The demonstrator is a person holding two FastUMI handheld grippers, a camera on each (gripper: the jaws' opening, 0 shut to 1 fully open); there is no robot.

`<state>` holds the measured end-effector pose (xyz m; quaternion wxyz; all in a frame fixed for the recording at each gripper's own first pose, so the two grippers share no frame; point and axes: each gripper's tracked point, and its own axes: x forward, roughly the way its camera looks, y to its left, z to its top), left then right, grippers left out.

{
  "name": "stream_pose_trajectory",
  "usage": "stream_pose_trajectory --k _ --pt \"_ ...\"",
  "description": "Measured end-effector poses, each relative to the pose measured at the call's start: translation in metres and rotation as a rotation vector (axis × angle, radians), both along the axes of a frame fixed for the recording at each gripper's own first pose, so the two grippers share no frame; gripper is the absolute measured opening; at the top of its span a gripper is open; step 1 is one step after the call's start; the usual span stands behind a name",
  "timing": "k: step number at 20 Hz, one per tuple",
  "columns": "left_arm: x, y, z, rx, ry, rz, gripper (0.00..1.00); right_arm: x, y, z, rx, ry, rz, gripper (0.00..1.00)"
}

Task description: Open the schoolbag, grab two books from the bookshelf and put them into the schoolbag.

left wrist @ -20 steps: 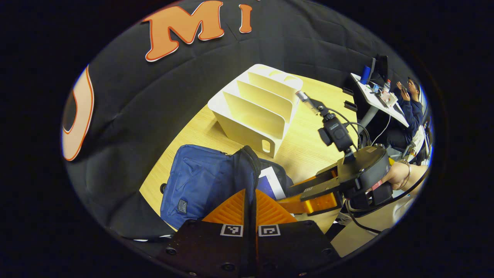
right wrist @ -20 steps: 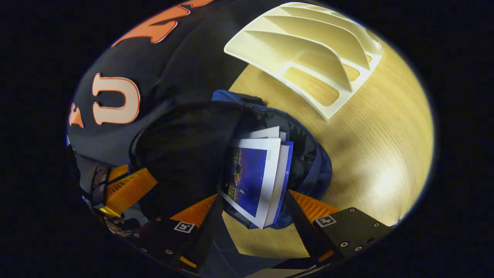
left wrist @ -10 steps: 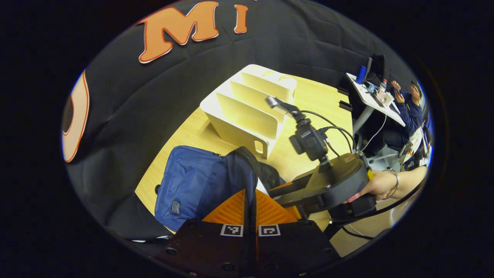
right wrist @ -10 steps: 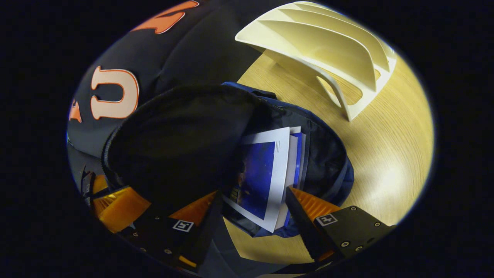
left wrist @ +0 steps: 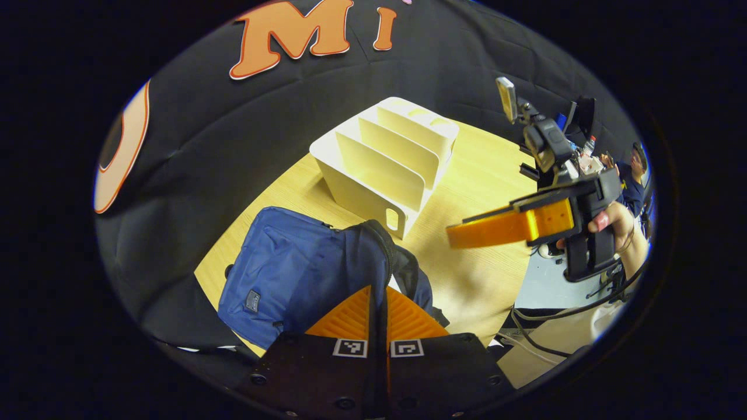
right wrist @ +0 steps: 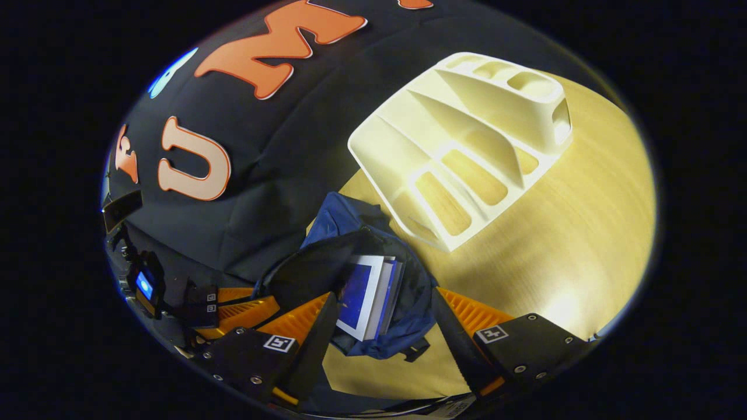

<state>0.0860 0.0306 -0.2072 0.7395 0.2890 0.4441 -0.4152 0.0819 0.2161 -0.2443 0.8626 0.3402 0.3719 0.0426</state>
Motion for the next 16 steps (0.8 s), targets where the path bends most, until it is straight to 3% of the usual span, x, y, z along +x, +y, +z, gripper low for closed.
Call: stream_pose_trajectory --k 6,14,15,16 --pt "-0.018 -0.003 -0.018 0.015 -0.018 0.11 0.0 -0.011 -0.03 0.03 0.003 -0.052 0.05 0.96" --pt "-0.049 -0.01 -0.028 0.082 -0.123 0.331 0.01 -0.021 -0.088 0.036 -0.055 -0.029 0.221 0.96" --pt "-0.053 -0.014 -0.03 0.078 -0.123 0.356 0.02 -0.023 -0.095 0.036 -0.056 -0.027 0.24 0.96" --pt "-0.061 -0.02 -0.033 0.067 -0.103 0.371 0.1 -0.025 -0.101 0.038 -0.052 -0.028 0.256 0.96"
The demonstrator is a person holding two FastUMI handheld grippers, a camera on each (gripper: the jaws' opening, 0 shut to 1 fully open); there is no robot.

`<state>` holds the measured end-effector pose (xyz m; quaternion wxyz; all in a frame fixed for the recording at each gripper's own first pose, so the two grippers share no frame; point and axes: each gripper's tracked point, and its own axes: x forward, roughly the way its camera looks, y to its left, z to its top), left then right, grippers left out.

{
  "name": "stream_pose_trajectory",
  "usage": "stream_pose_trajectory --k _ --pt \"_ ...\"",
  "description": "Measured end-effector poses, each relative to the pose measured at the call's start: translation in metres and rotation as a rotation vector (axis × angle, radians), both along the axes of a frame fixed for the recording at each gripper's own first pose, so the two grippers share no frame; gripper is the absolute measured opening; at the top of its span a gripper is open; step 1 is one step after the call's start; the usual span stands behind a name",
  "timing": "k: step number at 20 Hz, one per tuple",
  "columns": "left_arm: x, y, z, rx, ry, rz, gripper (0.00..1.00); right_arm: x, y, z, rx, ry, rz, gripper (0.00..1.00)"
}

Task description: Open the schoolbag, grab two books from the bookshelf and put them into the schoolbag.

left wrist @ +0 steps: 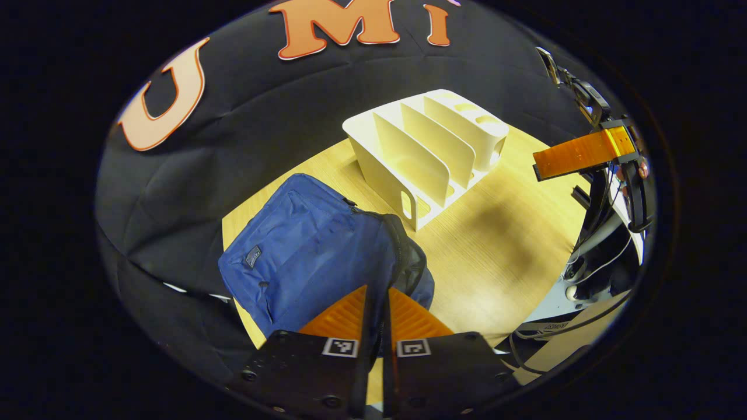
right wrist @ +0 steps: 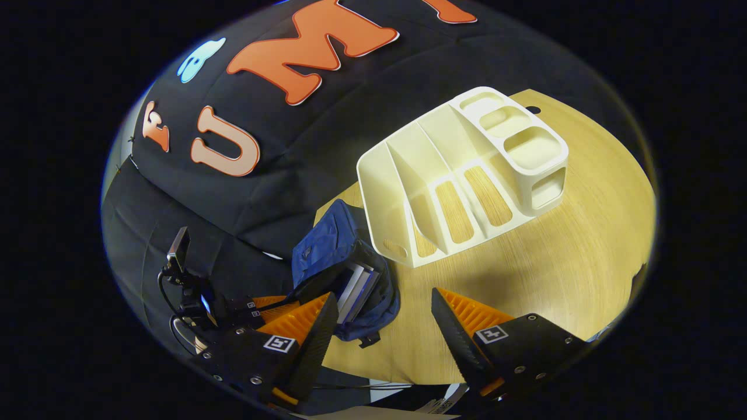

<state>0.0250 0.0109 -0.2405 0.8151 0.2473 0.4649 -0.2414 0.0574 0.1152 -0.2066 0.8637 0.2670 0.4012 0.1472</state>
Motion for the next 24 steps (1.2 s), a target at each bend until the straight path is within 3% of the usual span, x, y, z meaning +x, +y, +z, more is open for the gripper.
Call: stream_pose_trajectory --k 1,3,4,8,12,15,19,24 --pt "-0.007 -0.004 -0.004 -0.018 0.017 0.017 0.22 -0.001 -0.005 0.001 0.006 -0.002 0.011 0.96" --pt "-0.018 -0.01 -0.009 -0.038 0.024 0.063 0.3 -0.007 -0.012 0.003 0.014 -0.004 0.03 0.96" --pt "-0.021 -0.008 -0.01 -0.035 0.012 0.084 0.52 -0.01 -0.014 0.004 0.016 -0.006 0.04 0.96" --pt "-0.029 -0.027 0.0 -0.086 -0.04 0.151 0.98 -0.018 -0.02 0.009 0.012 -0.019 0.084 0.96" --pt "-0.022 -0.065 0.039 -0.2 -0.163 0.229 0.98 -0.017 -0.025 0.035 0.01 -0.078 0.108 0.96" --pt "-0.011 -0.102 0.09 -0.305 -0.296 0.246 0.98 -0.008 -0.034 0.068 -0.031 -0.188 0.09 0.96" --pt "-0.004 -0.137 0.16 -0.409 -0.48 0.239 0.97 0.008 -0.056 0.129 -0.169 -0.417 0.004 0.96" --pt "-0.01 -0.165 0.208 -0.491 -0.605 0.223 0.97 0.006 -0.097 0.179 -0.323 -0.652 -0.145 0.96"
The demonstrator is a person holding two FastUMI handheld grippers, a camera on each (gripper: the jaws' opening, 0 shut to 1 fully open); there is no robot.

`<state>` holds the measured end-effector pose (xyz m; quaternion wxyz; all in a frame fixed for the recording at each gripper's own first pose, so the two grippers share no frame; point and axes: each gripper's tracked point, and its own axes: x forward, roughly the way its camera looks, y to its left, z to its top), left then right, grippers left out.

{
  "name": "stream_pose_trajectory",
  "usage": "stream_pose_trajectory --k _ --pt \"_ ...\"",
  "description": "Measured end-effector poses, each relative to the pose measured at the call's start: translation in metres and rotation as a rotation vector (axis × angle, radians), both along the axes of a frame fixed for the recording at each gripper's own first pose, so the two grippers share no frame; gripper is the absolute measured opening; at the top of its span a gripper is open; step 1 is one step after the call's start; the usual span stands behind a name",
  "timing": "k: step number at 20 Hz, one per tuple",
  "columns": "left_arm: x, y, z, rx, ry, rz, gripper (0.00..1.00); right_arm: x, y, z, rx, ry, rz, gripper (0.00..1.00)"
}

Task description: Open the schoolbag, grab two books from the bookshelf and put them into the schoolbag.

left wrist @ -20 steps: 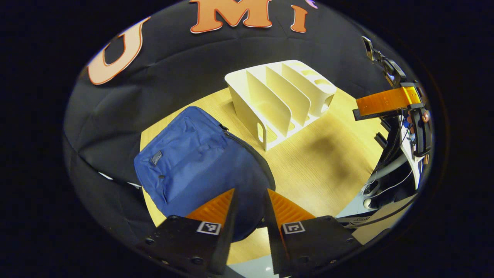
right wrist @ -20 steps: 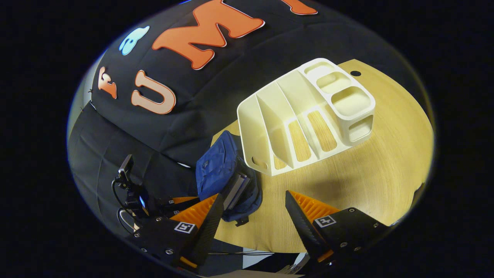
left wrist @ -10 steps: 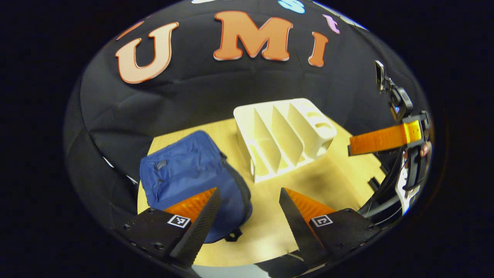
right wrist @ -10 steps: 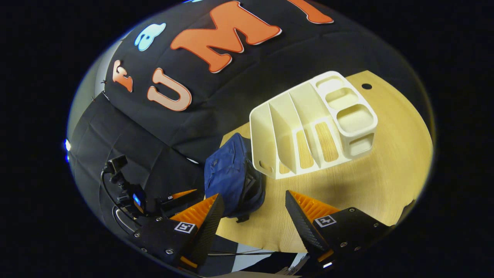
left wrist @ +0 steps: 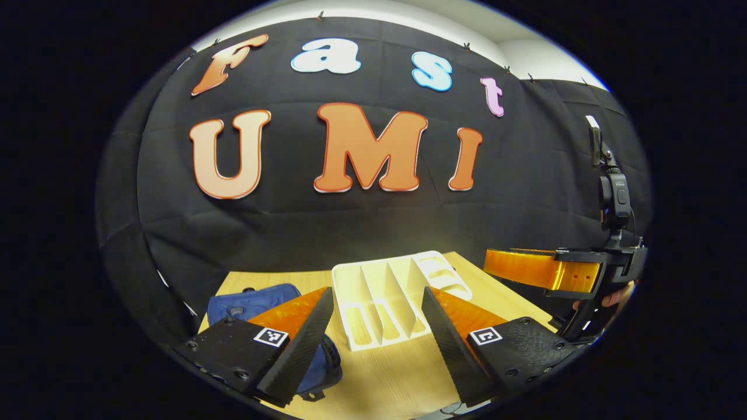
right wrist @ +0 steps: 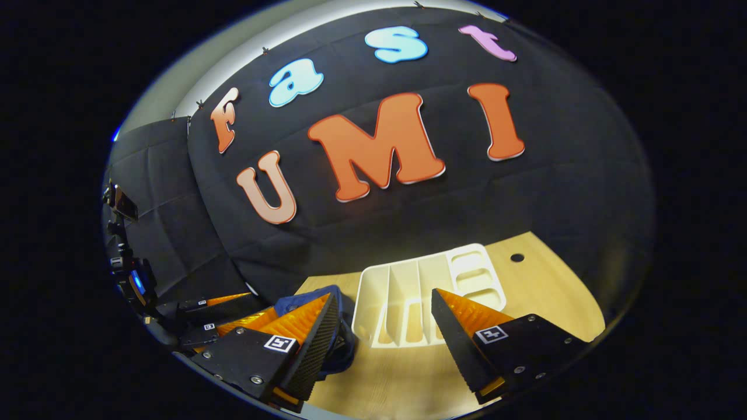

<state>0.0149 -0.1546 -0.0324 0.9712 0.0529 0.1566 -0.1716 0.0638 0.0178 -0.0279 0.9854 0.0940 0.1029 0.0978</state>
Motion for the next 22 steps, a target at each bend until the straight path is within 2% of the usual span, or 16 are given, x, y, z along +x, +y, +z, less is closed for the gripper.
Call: stream_pose_trajectory --k 5,8,13,14,15,17,18,19,22 --pt "-0.006 0.0 0.015 0.046 -0.143 0.019 0.96 -0.01 -0.034 0.018 -0.035 -0.144 -0.14 0.95" --pt "-0.007 -0.002 0.019 0.019 -0.184 0.008 0.95 -0.017 -0.048 0.017 -0.094 -0.181 -0.192 0.95" --pt "-0.011 0.009 0.031 -0.035 -0.228 0.049 0.95 -0.027 -0.042 0.026 -0.139 -0.224 -0.19 1.0" --pt "-0.012 0.01 0.035 -0.036 -0.248 0.057 1.0 -0.027 -0.042 0.026 -0.14 -0.226 -0.195 1.0" --pt "-0.015 0.009 0.041 -0.04 -0.275 0.058 0.95 -0.027 -0.043 0.025 -0.147 -0.228 -0.199 0.96" --pt "-0.02 0.001 0.048 -0.047 -0.304 0.046 0.95 -0.029 -0.046 0.023 -0.167 -0.229 -0.21 0.96" --pt "-0.022 -0.004 0.047 -0.049 -0.311 0.037 0.95 -0.03 -0.047 0.021 -0.173 -0.225 -0.214 0.96" --pt "-0.022 -0.007 0.046 -0.049 -0.307 0.034 0.99 -0.033 -0.048 0.019 -0.17 -0.218 -0.213 0.96" --pt "-0.022 -0.011 0.04 -0.061 -0.286 0.038 0.99 -0.033 -0.049 0.019 -0.143 -0.204 -0.218 0.96"
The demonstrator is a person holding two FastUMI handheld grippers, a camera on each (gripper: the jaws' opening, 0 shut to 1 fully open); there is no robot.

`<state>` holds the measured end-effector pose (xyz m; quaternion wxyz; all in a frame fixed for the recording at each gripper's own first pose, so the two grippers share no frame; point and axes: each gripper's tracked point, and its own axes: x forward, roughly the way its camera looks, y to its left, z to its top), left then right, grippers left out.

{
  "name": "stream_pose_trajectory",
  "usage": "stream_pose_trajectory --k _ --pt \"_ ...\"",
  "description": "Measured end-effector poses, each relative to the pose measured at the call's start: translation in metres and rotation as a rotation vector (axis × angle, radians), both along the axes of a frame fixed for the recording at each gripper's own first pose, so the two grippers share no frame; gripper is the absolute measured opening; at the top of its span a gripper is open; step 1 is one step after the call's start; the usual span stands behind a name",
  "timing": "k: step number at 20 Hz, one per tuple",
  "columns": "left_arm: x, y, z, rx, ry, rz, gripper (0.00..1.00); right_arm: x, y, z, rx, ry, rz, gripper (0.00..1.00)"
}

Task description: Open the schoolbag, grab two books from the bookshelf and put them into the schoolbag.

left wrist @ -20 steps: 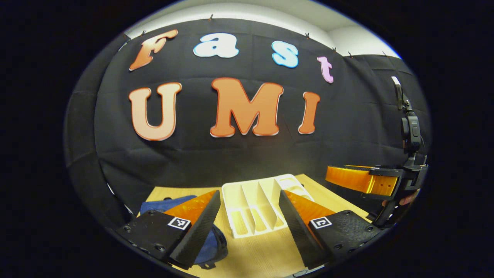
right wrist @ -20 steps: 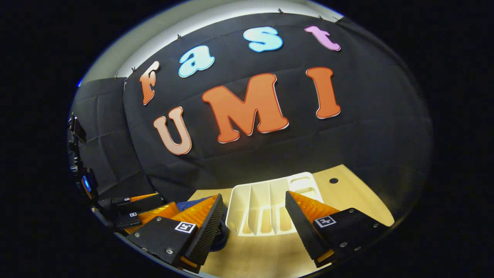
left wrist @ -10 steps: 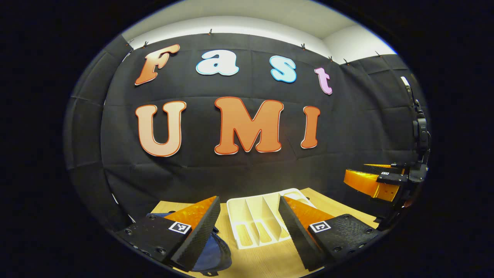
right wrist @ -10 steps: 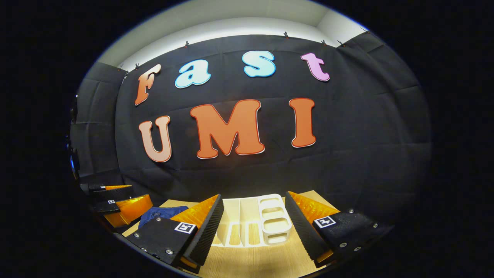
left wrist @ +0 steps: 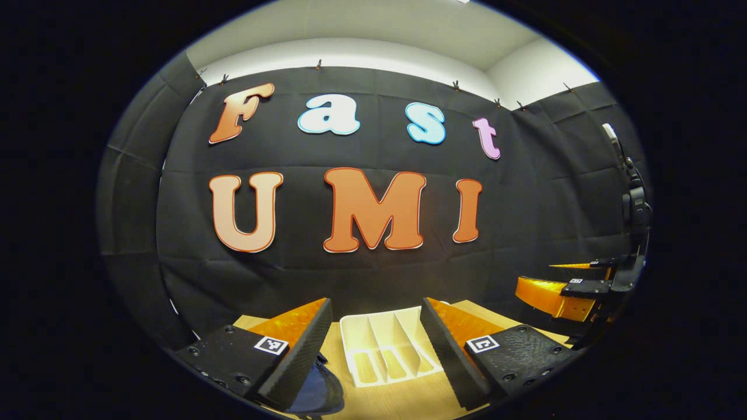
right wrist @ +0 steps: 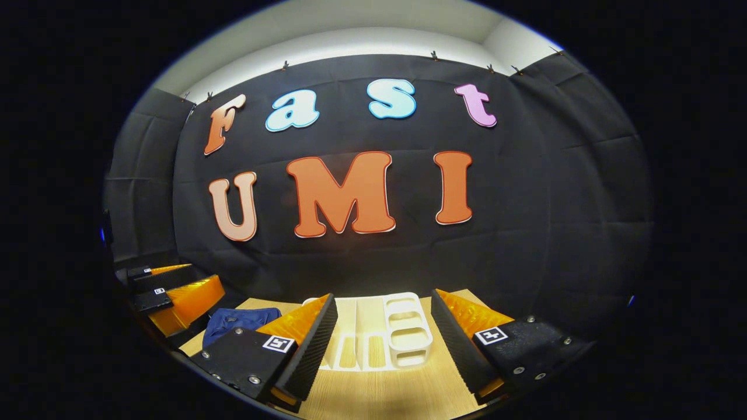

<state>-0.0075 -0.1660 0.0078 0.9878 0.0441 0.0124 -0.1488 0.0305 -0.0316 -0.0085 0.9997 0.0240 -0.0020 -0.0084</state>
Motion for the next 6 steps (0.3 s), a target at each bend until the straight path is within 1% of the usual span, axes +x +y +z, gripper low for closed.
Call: stream_pose_trajectory --k 4,5,6 --pt "-0.0035 0.0038 -0.0022 -0.006 0.006 0.024 0.99 -0.0011 -0.0013 -0.0026 0.015 0.007 0.005 0.96" --pt "-0.0038 0.0057 -0.0034 -0.004 0.008 0.032 0.95 -0.0014 -0.001 -0.0033 0.017 0.009 0.007 0.96" --pt "-0.0045 0.009 -0.0051 -0.003 0.011 0.04 0.95 -0.0012 -0.0005 -0.0043 0.019 0.01 0.011 0.96"
